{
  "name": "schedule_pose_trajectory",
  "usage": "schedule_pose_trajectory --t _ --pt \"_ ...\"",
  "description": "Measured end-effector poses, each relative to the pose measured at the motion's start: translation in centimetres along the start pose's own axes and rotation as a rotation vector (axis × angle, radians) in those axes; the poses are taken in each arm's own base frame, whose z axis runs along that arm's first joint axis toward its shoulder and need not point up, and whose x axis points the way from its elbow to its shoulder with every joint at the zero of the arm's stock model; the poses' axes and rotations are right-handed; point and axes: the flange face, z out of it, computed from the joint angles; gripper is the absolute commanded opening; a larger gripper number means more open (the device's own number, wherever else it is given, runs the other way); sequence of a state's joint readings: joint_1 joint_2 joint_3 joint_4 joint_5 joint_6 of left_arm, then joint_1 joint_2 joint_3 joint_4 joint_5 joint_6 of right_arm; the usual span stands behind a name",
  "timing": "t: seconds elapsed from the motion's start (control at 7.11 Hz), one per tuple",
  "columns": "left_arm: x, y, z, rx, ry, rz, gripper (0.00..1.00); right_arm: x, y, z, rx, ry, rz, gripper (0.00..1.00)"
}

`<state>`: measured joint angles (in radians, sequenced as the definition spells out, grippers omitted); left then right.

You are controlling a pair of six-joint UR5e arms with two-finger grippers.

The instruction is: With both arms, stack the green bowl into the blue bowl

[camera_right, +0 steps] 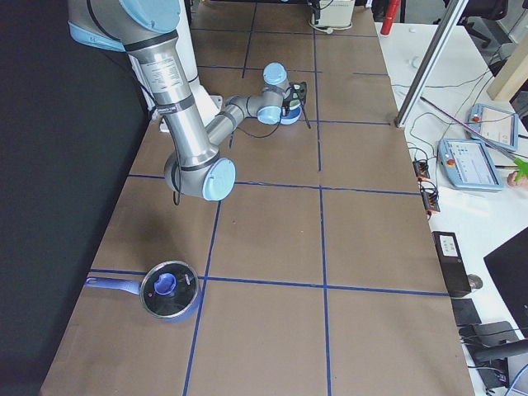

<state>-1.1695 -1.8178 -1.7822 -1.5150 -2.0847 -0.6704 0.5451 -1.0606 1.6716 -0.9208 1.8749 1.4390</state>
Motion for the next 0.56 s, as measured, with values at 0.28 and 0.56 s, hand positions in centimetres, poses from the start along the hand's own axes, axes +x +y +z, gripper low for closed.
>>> schedule_pose_trajectory --t 0.28,0.56 --pt "-0.14 -0.01 0.11 -0.001 -0.001 -0.002 1.0 -0.23 -0.27 -0.1 0.038 -0.006 0.057 1.0" --pt "-0.42 0.18 0.33 -0.004 -0.004 -0.004 1.0 0.18 -0.94 -0.36 0.056 0.002 0.067 1.0"
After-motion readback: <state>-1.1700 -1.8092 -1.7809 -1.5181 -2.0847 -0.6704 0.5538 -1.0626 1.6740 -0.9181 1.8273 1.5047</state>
